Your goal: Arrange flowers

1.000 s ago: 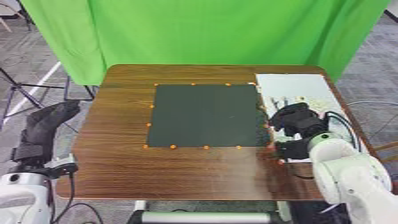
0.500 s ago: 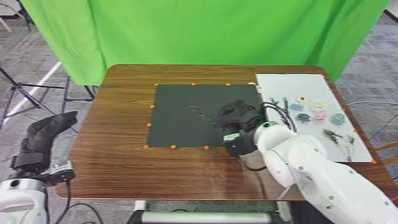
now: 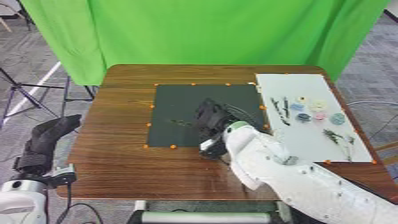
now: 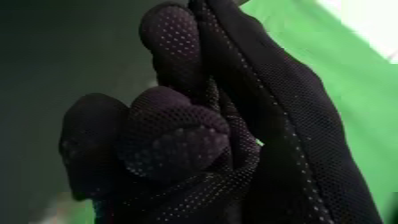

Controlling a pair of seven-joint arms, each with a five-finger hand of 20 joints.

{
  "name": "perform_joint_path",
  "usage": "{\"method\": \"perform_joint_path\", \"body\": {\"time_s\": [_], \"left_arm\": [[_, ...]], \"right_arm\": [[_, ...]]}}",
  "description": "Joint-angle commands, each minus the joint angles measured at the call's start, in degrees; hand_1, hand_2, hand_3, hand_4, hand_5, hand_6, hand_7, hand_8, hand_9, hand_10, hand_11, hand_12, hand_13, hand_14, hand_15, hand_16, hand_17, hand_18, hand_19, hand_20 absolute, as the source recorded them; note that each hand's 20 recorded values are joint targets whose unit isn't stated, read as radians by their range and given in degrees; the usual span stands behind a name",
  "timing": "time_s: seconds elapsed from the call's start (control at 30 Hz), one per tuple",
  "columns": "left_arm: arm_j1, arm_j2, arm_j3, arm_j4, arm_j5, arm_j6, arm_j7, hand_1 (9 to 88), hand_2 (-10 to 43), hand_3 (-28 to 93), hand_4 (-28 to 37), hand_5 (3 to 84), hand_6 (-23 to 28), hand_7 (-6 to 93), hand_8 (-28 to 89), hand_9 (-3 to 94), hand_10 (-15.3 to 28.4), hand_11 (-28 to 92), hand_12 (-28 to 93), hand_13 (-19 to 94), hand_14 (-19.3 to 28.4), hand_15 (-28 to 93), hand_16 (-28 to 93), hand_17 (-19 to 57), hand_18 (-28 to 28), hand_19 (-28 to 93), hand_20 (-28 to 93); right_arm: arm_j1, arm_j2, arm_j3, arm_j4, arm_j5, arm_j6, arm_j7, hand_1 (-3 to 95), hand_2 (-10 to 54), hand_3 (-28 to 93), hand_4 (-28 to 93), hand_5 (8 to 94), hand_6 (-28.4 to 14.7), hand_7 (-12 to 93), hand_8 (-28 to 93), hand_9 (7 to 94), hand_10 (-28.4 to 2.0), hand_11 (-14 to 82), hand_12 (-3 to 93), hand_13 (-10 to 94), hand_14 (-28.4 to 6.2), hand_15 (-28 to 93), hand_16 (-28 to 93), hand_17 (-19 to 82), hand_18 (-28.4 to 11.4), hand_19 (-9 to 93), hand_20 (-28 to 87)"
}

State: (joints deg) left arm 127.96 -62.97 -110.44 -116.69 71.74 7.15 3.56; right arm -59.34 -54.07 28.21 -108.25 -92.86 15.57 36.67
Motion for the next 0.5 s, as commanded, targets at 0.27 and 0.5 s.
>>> {"method": "perform_joint_path", "body": {"time_s": [0.27, 0.5], "left_arm": [[1.24, 0.69, -0.79, -2.00, 0.38, -2.39, -2.68, 23.2, 7.3, 59, -27.4, 47.4, 6.9, 12.2, -6, 42.6, 16.3, 17, 10, 29, 17.1, 14, -2, 2.1, 8.6, 10, 11], [1.70, 0.54, -0.97, -2.38, 0.25, -3.03, -3.45, 23.2, 7.1, 59, -26.9, 47.2, 6.8, 12.2, -6, 41.9, 16.3, 17, 10, 29, 17.0, 14, -2, 1.9, 8.6, 10, 11]], "right_arm": [[5.44, -5.31, -1.26, 5.98, 10.84, -5.85, 4.25, 70.1, -9.5, 47, 6, 71.4, -8.0, 42, 12, 91.6, -13.1, 30.3, 37.3, 94, 0.0, 61, 27, 75, -5.6, 89, 41], [4.85, -6.64, 0.16, 7.88, 18.41, -2.94, 6.31, 69.9, -9.5, 47, 8, 70.8, -8.7, 45, 9, 91.8, -13.4, 31.9, 35.6, 94, 0.1, 62, 25, 76, -5.0, 89, 40]]}}
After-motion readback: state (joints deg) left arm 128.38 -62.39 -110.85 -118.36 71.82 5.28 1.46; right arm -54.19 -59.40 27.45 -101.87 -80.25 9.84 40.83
